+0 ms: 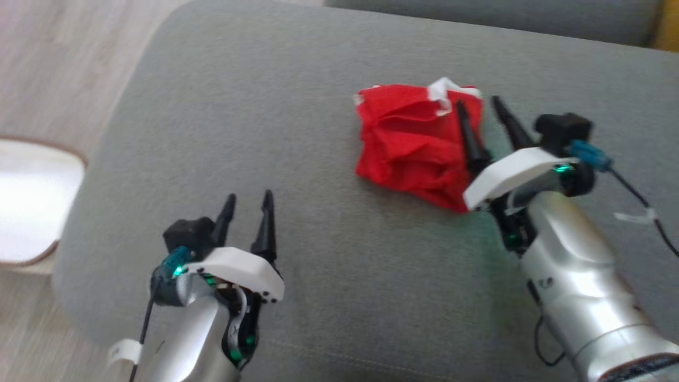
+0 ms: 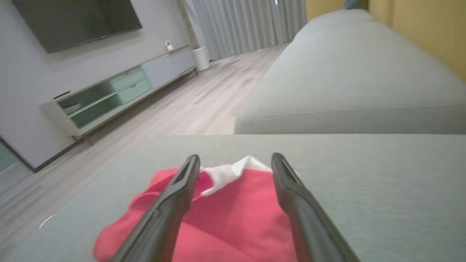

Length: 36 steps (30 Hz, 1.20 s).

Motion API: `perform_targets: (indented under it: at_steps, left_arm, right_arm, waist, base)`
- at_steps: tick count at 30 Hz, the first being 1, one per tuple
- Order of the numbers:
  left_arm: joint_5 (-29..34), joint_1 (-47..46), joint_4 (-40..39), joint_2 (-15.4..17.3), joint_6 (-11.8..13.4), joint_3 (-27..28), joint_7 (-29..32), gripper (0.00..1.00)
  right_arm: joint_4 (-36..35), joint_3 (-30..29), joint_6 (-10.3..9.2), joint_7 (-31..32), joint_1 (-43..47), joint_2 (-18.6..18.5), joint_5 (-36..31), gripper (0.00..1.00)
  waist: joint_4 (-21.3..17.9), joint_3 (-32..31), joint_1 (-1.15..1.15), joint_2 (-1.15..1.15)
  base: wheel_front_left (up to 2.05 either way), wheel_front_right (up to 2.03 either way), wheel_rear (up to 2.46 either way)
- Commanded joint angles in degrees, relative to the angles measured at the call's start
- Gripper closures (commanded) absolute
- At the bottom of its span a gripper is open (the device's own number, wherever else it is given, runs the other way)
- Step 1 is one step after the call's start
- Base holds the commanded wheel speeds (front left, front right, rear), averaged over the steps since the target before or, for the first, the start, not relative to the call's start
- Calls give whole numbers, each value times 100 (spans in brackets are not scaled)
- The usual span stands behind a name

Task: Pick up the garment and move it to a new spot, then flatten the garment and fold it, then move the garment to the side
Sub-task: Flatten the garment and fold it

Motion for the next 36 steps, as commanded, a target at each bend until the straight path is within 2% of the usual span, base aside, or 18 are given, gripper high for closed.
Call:
perform_targets:
  at_steps: [1,6,12,15,24,36]
  left_arm:
    - [111,-32,-209,97,53,257,-36,0]
    - [468,97,-323,97,125,500,-36,0]
    - [786,291,-367,97,130,737,-36,0]
    - [904,441,-391,97,109,846,-36,0]
    - [1177,929,-531,97,130,1105,-36,0]
    - [1216,1007,-662,97,120,1091,-36,0]
  right_arm:
    - [-192,-114,21,-69,29,34,-137,0]
    - [-880,-1128,21,-75,664,25,-918,0]
    - [-1581,-1785,21,-76,1537,134,-1535,0]
    - [-1802,-1889,21,-77,1910,161,-1666,0]
    - [-2092,-1750,21,-77,2676,169,-1249,0]
    - [-2144,-1599,21,-77,2708,170,-1136,0]
  waist:
    - [-240,-77,0,0]
    - [-598,-162,0,0]
    - [-868,-305,0,0]
    - [-959,-407,0,0]
    - [-1148,-698,0,0]
    - [-1115,-631,0,0]
  base:
    - [0,0,0]
    - [0,0,0]
    - [0,0,0]
    - [0,0,0]
    - [0,0,0]
    - [0,0,0]
